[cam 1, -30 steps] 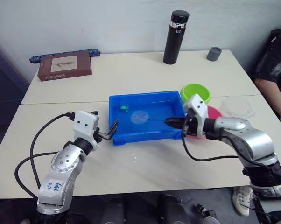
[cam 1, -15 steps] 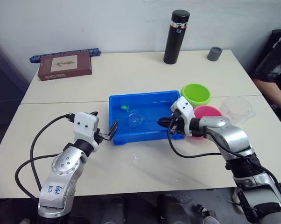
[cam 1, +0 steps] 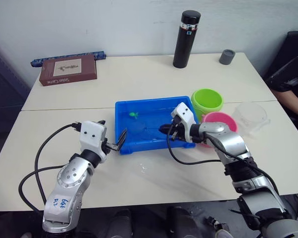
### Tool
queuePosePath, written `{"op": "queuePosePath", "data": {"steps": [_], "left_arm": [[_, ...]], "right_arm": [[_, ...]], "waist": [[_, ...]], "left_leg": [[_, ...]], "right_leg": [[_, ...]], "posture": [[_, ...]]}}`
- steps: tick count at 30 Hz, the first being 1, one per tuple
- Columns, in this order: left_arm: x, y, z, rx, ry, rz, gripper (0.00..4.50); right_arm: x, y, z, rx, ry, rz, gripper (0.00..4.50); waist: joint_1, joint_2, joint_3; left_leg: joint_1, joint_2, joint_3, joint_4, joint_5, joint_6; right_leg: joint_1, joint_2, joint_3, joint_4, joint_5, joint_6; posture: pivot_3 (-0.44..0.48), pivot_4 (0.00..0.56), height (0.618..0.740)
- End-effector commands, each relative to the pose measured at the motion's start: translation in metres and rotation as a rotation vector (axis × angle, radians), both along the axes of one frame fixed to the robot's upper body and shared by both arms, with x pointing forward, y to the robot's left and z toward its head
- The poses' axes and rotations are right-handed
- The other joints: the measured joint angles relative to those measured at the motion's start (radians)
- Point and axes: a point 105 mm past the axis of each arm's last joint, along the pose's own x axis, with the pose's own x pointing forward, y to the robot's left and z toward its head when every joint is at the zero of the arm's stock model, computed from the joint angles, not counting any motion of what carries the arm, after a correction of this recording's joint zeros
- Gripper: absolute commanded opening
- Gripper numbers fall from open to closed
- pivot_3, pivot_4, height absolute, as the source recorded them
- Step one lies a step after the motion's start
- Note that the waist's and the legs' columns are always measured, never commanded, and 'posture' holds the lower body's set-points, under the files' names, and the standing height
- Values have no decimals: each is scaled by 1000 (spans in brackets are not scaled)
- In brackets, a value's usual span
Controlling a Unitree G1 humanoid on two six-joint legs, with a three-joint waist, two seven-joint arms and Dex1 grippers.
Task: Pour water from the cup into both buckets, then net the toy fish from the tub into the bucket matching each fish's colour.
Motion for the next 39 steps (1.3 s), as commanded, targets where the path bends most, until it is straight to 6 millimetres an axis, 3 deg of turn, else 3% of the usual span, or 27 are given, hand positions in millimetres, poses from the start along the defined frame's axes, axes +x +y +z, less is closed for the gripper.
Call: {"op": "queuePosePath", "data": {"steps": [1, 9, 13, 22, 30, 39], "left_arm": [[-6, -2, 15, 8, -70, 4, 4461], [-7, -2, 15, 5, -70, 13, 4461], [-8, 0, 15, 6, -68, 23, 4461], [-7, -3, 15, 4, -66, 12, 4461], [-4, -6, 15, 6, -64, -13, 4461], [0, -11, 14, 7, -59, -45, 4461]], "right_arm": [[5, 6, 10, 23, -39, 8, 0], [17, 17, 9, 60, -28, -10, 0], [27, 20, 19, 102, -61, -33, 0], [30, 10, 29, 111, -110, -49, 0], [23, -1, 44, 131, -164, -60, 0], [1, -16, 43, 109, -176, -64, 0]], "waist": [[-1, 0, 0], [-3, 0, 0], [-5, 0, 0], [-12, 0, 0], [-20, 0, 0], [-21, 0, 0]], "left_leg": [[0, 0, 0, 0, 0, 0], [0, 0, 0, 0, 0, 0], [0, 0, 1, 0, 0, 0], [-1, 0, 1, -1, 0, 0], [-1, 0, 0, -1, 0, 0], [-1, 0, 0, -1, 0, 0]], "right_leg": [[0, 0, 0, 0, 0, 0], [0, 0, 0, 0, 0, 0], [-1, 0, 0, 0, 0, 0], [-1, 0, 0, 0, 0, 0], [-1, 0, 0, 0, 0, 0], [-1, 0, 0, 0, 0, 0]], "posture": [[0, 150, 740], [0, 150, 740], [0, 150, 740], [0, 150, 740], [0, 150, 740], [0, 150, 740]]}}
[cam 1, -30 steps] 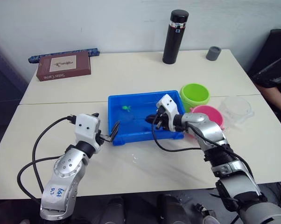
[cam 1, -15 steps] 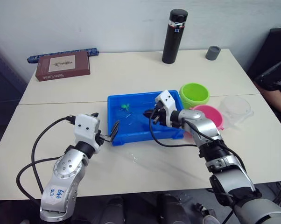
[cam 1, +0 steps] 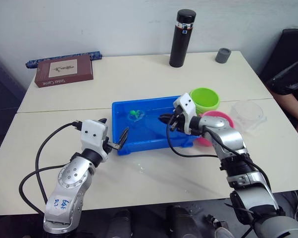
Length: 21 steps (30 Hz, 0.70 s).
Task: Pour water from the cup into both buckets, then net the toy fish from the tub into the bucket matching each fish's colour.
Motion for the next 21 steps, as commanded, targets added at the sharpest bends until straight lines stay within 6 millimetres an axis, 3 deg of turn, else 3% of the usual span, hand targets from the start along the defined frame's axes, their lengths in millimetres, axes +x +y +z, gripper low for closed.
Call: {"op": "queuePosePath", "data": {"steps": [1, 7, 13, 21], "left_arm": [[1, -4, 7, 11, -30, -27, 4461], [6, -9, 7, 14, -31, -59, 4461], [11, -14, 7, 19, -29, -103, 4461], [19, -22, 8, 22, -36, -157, 4461]], "right_arm": [[-11, -8, 17, 14, -60, -1, 0], [-36, -33, 25, 0, -72, -56, 0], [-64, -43, 32, -19, -99, -90, 0], [-78, -53, 52, -6, -196, -172, 0]], "waist": [[1, 0, 0], [5, 0, 0], [1, 0, 0], [7, 0, 0]], "left_leg": [[0, 0, 0, 0, 0, 0], [-1, 0, -1, 0, 0, 0], [0, 0, -2, -1, 0, 0], [0, 0, -4, 0, 0, 0]], "right_leg": [[0, 0, 0, 0, 0, 0], [0, 0, 0, -1, 0, 0], [0, 0, 0, -1, 0, 0], [0, 0, 0, -1, 0, 0]], "posture": [[0, 150, 740], [0, 150, 740], [0, 150, 740], [0, 150, 740]]}}
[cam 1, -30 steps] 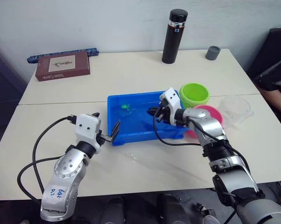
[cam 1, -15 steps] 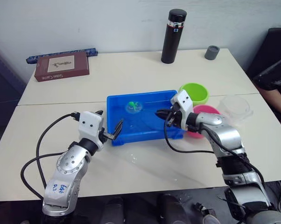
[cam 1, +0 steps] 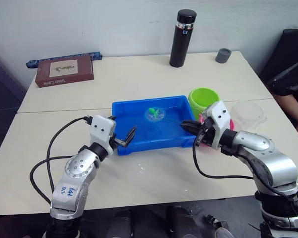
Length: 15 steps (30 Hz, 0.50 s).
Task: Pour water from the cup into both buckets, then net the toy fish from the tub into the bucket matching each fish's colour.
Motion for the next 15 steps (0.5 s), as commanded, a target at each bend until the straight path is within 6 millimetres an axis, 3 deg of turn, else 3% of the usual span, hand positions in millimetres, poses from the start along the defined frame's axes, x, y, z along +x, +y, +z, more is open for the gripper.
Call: {"op": "queuePosePath", "data": {"steps": [1, 9, 11, 15], "left_arm": [[2, -6, 8, 6, -42, -40, 4461], [7, -12, 9, 9, -49, -74, 4461], [9, -13, 9, 9, -52, -82, 4461], [10, -14, 10, 10, -57, -89, 4461]], "right_arm": [[-6, -9, 23, 22, -107, -54, 0], [1, -36, 27, -16, -170, -165, 0], [9, -60, 23, -47, -189, -244, 0], [17, -82, 23, -83, -230, -313, 0]], "waist": [[4, 0, 0], [21, 0, 0], [22, 0, 0], [23, 0, 0]], "left_leg": [[0, 0, 0, 0, 0, 0], [0, 0, 2, 0, 0, 0], [0, 0, 2, 0, 0, 0], [0, -1, 3, 0, 0, 1]], "right_leg": [[0, 0, 0, 0, 0, 0], [0, 0, 0, -1, 0, 0], [0, 0, -1, -1, 0, 0], [2, 0, -1, -3, 0, 0]], "posture": [[0, 150, 740], [0, 150, 740], [0, 150, 740], [0, 150, 740]]}}
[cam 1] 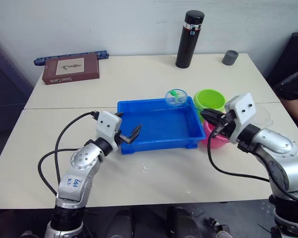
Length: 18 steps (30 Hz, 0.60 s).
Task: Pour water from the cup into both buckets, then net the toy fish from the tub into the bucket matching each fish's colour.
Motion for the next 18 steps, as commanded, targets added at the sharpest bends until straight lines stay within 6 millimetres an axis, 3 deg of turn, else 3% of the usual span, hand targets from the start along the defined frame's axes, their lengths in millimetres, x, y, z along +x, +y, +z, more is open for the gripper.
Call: {"op": "queuePosePath", "data": {"steps": [1, 18], "left_arm": [[0, -3, 11, 4, -54, -15, 4461], [3, -4, 13, 6, -65, -23, 4461]], "right_arm": [[4, -20, 15, -58, -103, -62, 0], [20, -77, 13, -186, -184, -219, 0]], "waist": [[-2, 0, 0], [-2, 0, 0]], "left_leg": [[0, 0, 0, 0, 0, 0], [1, 1, 1, 0, 0, 0]], "right_leg": [[0, 0, 0, 0, 0, 0], [0, 1, 1, 1, 0, 0]], "posture": [[0, 150, 740], [0, 150, 740]]}}
